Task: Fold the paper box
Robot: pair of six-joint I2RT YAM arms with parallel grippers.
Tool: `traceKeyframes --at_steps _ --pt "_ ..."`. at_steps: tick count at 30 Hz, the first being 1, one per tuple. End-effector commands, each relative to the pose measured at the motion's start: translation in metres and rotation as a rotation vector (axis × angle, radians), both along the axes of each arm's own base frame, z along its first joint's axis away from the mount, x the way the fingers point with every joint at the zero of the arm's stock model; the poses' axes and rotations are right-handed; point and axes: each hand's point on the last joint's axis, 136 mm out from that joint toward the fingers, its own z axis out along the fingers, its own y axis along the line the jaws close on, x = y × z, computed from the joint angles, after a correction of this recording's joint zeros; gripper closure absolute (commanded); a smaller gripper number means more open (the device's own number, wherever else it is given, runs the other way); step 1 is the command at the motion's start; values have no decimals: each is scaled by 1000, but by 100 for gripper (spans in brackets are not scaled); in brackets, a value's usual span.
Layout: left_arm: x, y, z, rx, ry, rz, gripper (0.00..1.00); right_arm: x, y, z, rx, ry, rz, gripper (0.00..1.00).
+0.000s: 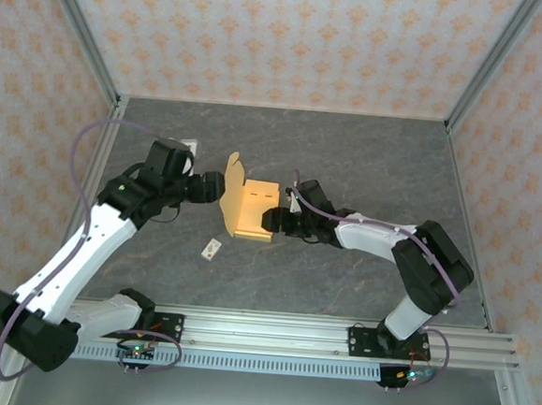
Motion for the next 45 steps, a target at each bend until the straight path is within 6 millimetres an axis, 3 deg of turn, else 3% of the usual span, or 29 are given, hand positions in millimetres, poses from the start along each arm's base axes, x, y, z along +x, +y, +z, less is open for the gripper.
traceKeyframes --at_steps 1,3,8,11,20,28,39,45 --pt "11 -30 8 -78 -2 -79 21 23 -19 28 -70 -113 -36 28" --pt "19 -34 3 -18 12 -86 23 36 -26 38 -65 -141 -52 26" --pt "40 -20 -16 174 52 -46 34 70 -40 59 -89 -206 -71 24" --pt "47 -24 -27 206 87 -66 44 78 -45 63 -86 -213 -83 24" --pt "60 -26 -39 271 119 -82 68 73 -53 55 -113 -202 -86 24" --pt "65 -31 -44 295 129 -126 84 82 -72 68 -134 -225 -99 23" --pt "78 -53 -47 334 134 -302 95 90 -89 73 -154 -211 -95 22" --pt "86 -78 -39 381 66 -507 97 92 -98 73 -69 -118 -78 22"
